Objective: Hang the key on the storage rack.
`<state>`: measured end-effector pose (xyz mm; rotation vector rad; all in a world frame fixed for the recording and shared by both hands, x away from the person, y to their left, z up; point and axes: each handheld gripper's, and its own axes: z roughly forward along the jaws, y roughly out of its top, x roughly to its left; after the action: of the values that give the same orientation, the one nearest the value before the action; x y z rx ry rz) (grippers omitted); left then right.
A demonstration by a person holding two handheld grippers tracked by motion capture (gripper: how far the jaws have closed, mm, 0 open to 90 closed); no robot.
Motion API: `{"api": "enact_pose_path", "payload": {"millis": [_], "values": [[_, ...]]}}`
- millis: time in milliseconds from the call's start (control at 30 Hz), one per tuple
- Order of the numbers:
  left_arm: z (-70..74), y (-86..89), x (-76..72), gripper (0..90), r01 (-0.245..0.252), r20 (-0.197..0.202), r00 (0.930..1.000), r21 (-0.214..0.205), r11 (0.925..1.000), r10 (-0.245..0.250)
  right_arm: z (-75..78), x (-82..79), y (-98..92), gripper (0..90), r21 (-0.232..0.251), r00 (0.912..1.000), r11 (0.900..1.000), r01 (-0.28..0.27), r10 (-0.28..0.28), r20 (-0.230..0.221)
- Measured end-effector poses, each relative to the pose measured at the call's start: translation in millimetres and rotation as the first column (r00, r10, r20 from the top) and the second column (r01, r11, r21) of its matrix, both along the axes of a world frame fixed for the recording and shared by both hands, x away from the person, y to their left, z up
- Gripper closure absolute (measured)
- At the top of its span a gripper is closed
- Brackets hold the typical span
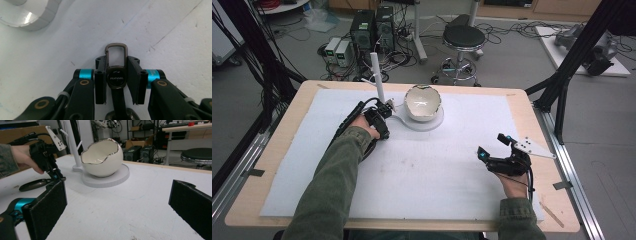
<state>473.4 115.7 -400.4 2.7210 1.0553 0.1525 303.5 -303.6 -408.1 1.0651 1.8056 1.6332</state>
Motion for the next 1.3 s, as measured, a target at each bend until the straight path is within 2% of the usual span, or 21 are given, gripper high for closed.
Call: {"api": "enact_pose_path", "payload": {"millis": [267,467,633,767,800,900,1167,1267,1300], "values": [[28.9,8.6,-17.2,70.0,0.038,0.078,0.9963,-0.031,0.9988,-0.036,0.7,-2.0,-1.0,0.8,-0.003,1.0000,1.0000,0.006,-0.006,-0.002],[47.8,23.8,-35.8,70.0,0.032,0.168,0.9856,-0.094,0.9951,-0.016,0.1,-1.6,0.3,0.8,-0.010,1.0000,1.0000,0.002,-0.002,-0.002],[61.4,40.9,-47.9,70.0,0.024,0.212,0.9772,-0.143,0.9894,0.007,-0.2,-1.0,0.7,0.8,-0.013,1.0000,0.9999,0.003,-0.003,0.001],[72.5,49.4,-55.4,70.0,0.022,0.232,0.9725,-0.166,0.9859,0.017,-0.4,-0.7,0.9,0.7,-0.015,1.0000,0.9999,0.006,-0.006,0.002],[75.9,50.8,-57.8,70.1,0.016,0.232,0.9725,-0.170,0.9853,0.024,-0.4,-0.6,0.9,0.8,-0.015,1.0000,0.9999,0.006,-0.006,0.003],[84.5,52.2,-61.9,70.1,0.023,0.262,0.9648,-0.147,0.9889,0.017,-0.7,-0.5,1.3,0.8,-0.018,1.0000,0.9998,0.006,-0.006,-0.002],[109.7,60.5,-65.3,70.0,0.002,0.314,0.9479,-0.174,0.9847,0.054,-0.7,-0.5,1.5,0.8,-0.023,1.0000,0.9997,0.009,-0.009,-0.001],[118.1,60.8,-66.6,70.0,0.007,0.323,0.9446,-0.191,0.9815,0.057,-0.7,-0.3,1.0,0.8,-0.022,1.0000,0.9997,0.008,-0.008,0.001],[120.6,60.2,-66.6,69.9,0.009,0.328,0.9432,-0.182,0.9833,0.052,-0.7,-0.5,1.1,0.8,-0.021,1.0000,0.9997,0.009,-0.009,-0.001]]}}
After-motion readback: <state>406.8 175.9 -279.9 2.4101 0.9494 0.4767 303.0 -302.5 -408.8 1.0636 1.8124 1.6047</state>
